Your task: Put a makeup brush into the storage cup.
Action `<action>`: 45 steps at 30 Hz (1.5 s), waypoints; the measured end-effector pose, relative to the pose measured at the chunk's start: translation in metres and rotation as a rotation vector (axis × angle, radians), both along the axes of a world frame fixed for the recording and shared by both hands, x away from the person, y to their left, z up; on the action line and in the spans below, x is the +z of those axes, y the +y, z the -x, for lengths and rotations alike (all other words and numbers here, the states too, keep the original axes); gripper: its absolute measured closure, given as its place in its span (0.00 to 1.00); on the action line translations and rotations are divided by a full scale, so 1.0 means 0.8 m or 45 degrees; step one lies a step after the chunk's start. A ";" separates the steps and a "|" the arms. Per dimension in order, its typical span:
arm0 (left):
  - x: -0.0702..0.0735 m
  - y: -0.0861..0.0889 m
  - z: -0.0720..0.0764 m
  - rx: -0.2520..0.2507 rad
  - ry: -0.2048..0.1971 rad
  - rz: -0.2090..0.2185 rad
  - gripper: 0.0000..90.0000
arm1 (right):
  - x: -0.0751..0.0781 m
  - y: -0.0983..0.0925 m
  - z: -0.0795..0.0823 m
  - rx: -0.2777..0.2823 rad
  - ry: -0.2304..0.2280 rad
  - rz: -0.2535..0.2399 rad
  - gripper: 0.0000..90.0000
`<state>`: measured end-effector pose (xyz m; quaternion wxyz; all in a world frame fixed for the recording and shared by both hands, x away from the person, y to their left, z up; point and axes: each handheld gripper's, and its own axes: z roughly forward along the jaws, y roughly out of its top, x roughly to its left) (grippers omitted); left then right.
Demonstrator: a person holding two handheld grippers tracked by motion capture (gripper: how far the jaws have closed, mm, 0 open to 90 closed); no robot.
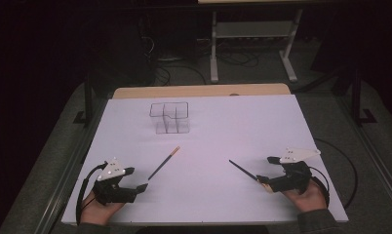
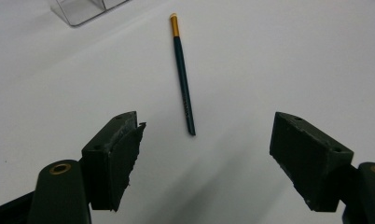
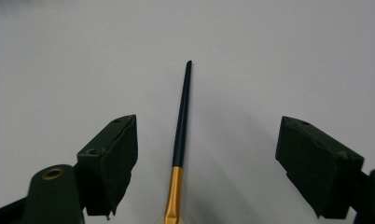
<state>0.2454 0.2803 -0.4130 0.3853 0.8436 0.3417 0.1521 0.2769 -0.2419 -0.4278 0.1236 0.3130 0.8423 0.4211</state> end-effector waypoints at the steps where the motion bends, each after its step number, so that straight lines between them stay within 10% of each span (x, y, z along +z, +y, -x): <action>1: 0.000 0.000 -0.001 -0.003 0.000 -0.002 0.26 | 0.000 0.000 0.000 0.003 -0.002 0.000 0.22; 45: 0.034 -0.024 -0.015 -0.083 0.100 -0.052 0.29 | 0.012 -0.004 0.004 -0.008 -0.052 -0.014 0.21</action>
